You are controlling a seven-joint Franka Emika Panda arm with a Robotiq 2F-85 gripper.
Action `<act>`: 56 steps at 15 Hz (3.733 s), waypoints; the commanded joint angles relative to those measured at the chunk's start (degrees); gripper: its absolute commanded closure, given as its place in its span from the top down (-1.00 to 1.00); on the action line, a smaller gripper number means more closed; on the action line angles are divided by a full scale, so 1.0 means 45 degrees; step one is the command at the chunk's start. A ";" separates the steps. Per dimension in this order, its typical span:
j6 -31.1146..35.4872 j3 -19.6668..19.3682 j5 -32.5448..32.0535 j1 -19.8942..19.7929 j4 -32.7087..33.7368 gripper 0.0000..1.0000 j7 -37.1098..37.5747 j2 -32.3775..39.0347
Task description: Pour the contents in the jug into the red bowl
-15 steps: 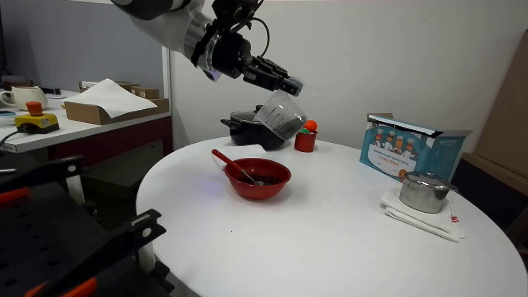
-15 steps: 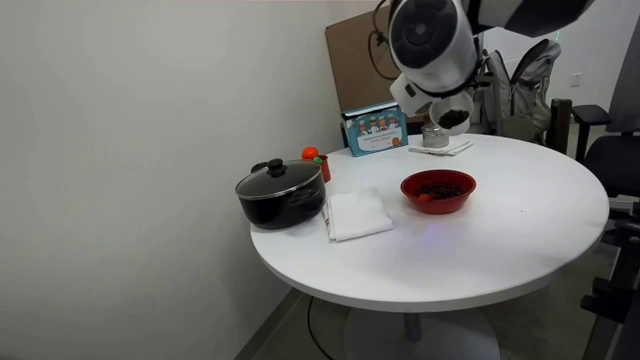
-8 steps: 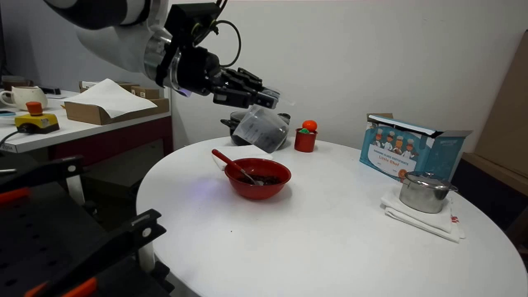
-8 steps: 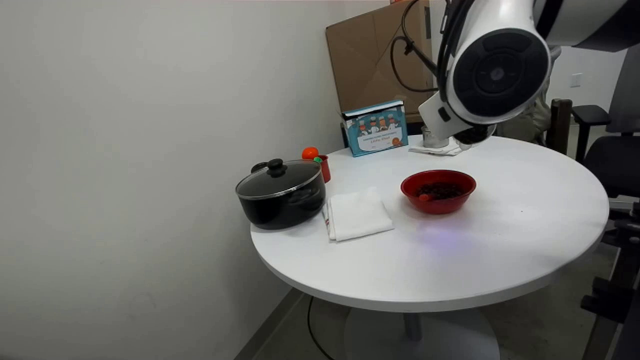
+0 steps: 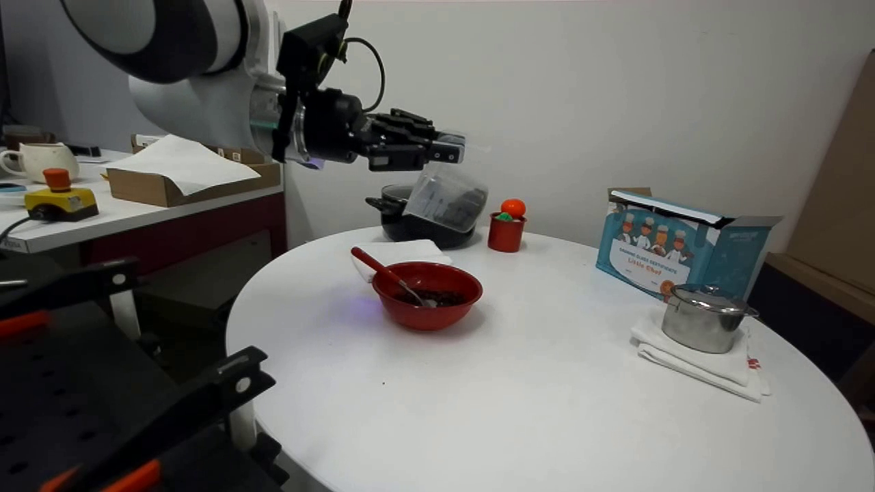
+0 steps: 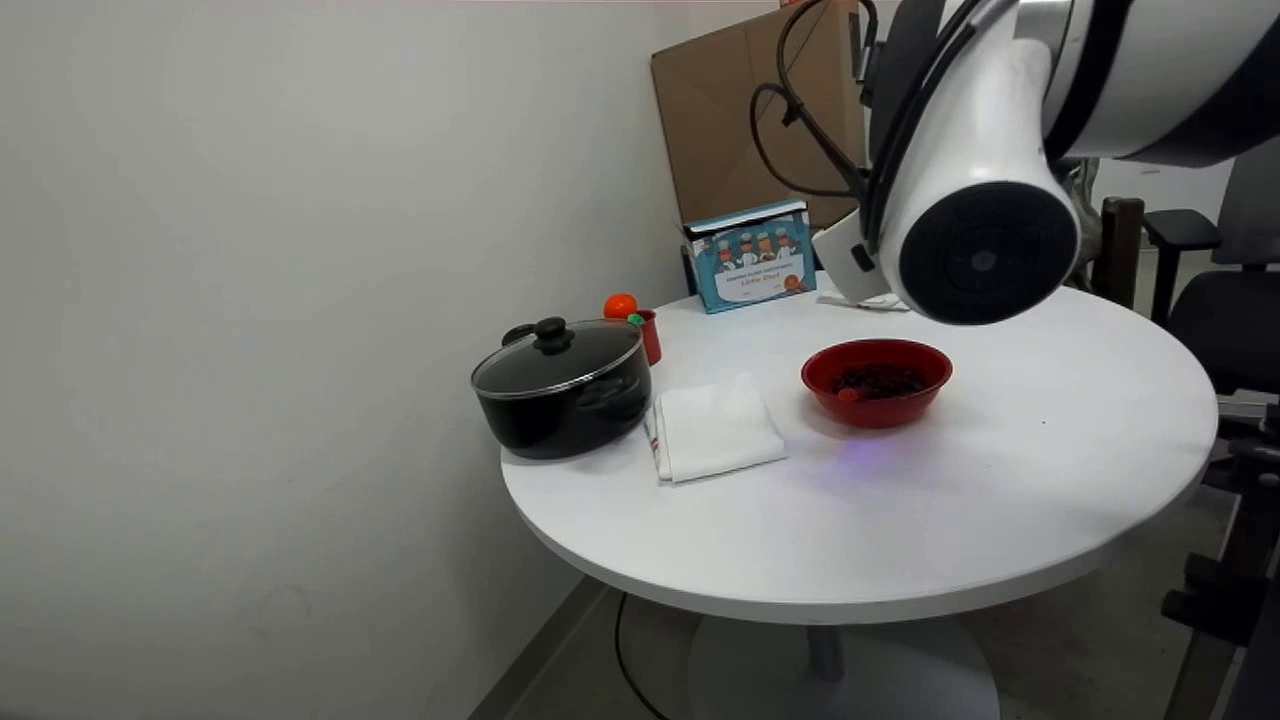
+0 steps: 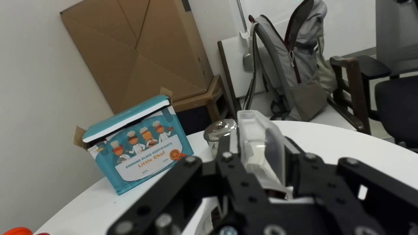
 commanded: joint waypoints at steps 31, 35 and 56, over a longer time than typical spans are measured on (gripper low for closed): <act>-0.9531 -0.2138 -0.5096 0.1307 0.2702 -0.74 0.0528 0.6219; -0.9504 -0.3284 -0.4873 0.2457 0.2935 -0.75 0.0831 0.6513; -0.2744 0.0018 -0.2059 -0.1285 0.2670 -0.75 -0.4258 0.3925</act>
